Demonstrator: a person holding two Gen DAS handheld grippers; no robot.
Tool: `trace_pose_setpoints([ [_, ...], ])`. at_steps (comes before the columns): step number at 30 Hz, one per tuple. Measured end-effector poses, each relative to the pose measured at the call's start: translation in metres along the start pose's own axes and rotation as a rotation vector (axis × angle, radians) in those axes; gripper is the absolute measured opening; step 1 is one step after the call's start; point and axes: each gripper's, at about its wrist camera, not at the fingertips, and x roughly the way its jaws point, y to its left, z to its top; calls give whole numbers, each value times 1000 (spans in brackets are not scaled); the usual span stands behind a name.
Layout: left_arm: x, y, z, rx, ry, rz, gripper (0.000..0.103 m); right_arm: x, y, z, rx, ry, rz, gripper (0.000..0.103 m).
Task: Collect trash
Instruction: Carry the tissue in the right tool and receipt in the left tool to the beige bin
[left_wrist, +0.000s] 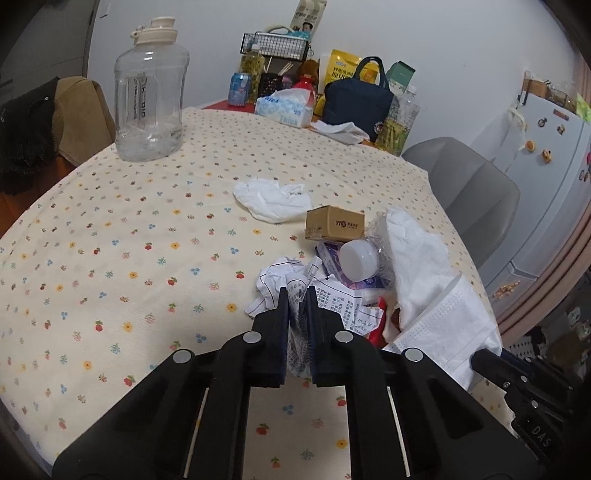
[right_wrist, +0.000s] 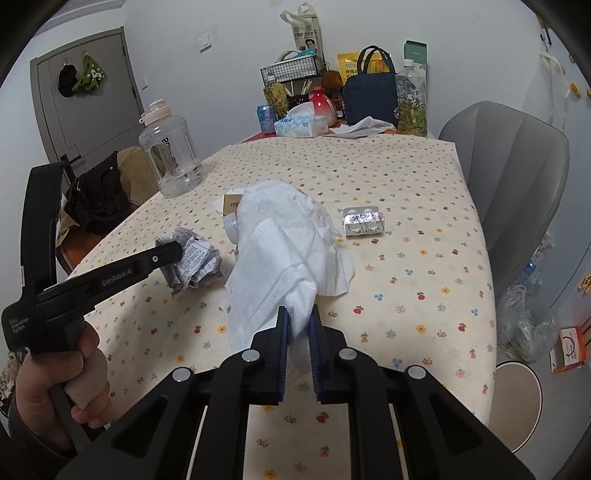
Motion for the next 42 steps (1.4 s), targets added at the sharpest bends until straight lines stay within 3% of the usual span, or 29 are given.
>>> trace_pose_setpoints([
  [18, -64, -25, 14, 44, -133, -51, 8, -76, -23, 13, 32, -161, -56, 11],
  [25, -67, -66, 14, 111, -153, -88, 8, -93, -47, 7, 74, -178, -105, 11],
  [42, -41, -178, 12, 262, -103, -236, 8, -132, -139, -12, 226, -223, -262, 11],
])
